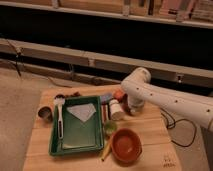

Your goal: Place pepper in tray

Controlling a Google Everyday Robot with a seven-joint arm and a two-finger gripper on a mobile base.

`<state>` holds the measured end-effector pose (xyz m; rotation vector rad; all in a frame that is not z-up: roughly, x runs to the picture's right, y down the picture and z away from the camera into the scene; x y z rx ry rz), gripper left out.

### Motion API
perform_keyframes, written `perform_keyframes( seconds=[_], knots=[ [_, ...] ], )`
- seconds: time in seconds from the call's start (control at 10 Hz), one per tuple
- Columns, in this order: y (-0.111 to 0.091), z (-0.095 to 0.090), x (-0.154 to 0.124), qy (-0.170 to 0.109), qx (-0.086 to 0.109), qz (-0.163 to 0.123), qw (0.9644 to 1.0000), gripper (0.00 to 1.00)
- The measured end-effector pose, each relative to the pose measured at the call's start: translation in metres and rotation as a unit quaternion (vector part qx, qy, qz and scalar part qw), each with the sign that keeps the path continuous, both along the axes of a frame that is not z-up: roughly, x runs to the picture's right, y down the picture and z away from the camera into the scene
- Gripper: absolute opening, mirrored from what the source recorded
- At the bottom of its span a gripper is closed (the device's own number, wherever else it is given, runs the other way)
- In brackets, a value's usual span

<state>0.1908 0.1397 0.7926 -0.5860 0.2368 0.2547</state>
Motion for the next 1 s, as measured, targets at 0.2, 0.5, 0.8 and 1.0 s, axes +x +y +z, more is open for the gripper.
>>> perform_keyframes(
  seconds=[0.2, 0.5, 0.8, 1.0],
  knots=[
    [0.016, 0.016, 0.012, -0.004, 0.002, 0.001, 1.0, 0.7],
    [0.025, 0.013, 0.007, -0.004, 0.004, 0.017, 0.9998, 0.8],
    [0.031, -0.022, 0.007, 0.013, 0.017, 0.039, 0.999, 0.8],
    [0.035, -0.031, 0.011, 0.022, 0.03, 0.044, 0.9983, 0.8]
  ],
)
